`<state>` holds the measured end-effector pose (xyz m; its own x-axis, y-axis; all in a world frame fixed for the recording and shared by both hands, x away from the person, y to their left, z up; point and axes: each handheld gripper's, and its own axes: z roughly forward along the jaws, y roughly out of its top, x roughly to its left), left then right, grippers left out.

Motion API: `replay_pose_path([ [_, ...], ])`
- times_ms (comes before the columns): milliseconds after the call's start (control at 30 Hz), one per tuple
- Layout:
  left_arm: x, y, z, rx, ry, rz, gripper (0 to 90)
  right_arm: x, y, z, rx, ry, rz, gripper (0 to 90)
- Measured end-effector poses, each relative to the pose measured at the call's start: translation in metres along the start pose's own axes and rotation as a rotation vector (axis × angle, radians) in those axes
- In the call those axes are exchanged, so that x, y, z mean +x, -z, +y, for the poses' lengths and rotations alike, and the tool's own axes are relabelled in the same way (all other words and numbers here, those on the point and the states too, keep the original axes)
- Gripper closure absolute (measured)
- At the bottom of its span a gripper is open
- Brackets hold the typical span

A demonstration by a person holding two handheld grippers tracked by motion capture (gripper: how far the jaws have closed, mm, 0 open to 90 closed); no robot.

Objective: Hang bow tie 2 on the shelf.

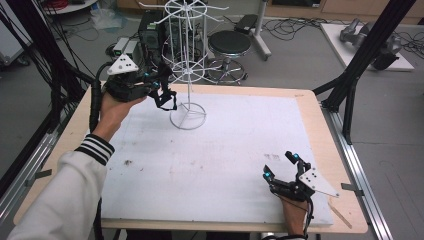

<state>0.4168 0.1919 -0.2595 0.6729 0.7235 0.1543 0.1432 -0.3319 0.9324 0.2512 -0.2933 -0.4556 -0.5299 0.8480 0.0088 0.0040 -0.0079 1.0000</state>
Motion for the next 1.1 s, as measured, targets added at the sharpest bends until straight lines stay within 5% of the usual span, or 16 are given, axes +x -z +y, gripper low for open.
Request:
replay_pose_path([
  [1100, 0.010, -0.025, 0.001, 0.010, -0.029, 0.025, 75.6, 0.000, 0.000, 0.000, 0.001, -0.001, 0.001, 9.3],
])
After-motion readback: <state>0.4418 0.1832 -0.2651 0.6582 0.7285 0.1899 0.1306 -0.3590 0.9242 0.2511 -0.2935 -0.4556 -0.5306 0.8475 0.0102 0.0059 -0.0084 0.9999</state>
